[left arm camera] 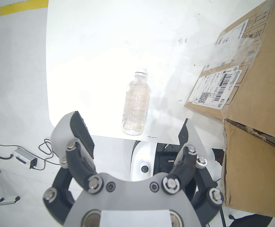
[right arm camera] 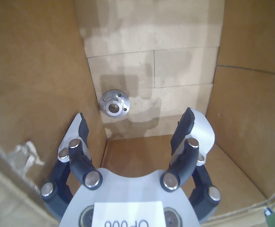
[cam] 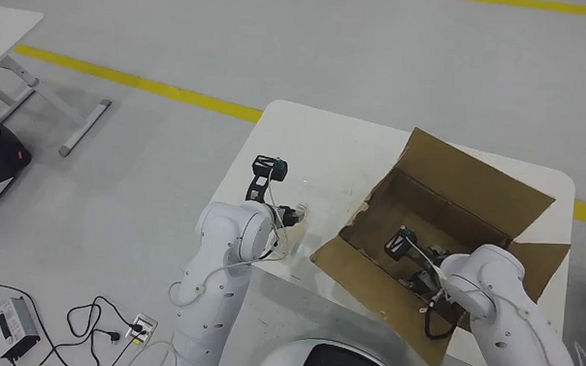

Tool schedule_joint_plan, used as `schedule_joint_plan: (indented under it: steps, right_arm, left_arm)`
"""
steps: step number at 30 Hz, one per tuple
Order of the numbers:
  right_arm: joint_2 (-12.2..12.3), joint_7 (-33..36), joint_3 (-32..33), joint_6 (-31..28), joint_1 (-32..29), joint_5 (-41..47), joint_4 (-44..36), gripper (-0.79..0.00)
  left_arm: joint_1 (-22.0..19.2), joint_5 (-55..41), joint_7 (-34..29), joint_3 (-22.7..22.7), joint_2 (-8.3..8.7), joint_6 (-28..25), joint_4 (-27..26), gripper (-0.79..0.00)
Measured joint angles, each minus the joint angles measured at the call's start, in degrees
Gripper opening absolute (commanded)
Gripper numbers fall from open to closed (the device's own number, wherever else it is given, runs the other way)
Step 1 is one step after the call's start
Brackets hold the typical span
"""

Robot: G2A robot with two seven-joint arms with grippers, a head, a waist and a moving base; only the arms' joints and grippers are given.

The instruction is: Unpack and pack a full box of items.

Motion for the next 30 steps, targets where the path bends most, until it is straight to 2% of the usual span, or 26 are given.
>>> schedule_joint_plan:
  steps: [17,20,26,30]
  right_arm:
    - [0.38,-1.47,1.64,1.70,-1.98,1.81,-1.50,0.000]
    - [0.54,0.50,1.39,1.52,-2.04,1.83,-1.80,0.000]
    - [0.97,2.42,-2.42,1.75,0.05,1.39,0.05,0.000]
    - [1.44,3.00,-7.13,2.33,3.07,2.11,2.96,0.000]
  left_arm:
    - [0.00,0.00,0.00,0.00,0.00,0.00,0.00,0.000]
    - [0.00,0.00,0.00,0.00,0.00,0.00,0.00,0.000]
    - [0.00,0.00,0.00,0.00,0.00,0.00,0.00,0.000]
    - [0.00,0.00,0.00,0.00,0.00,0.00,0.00,0.000]
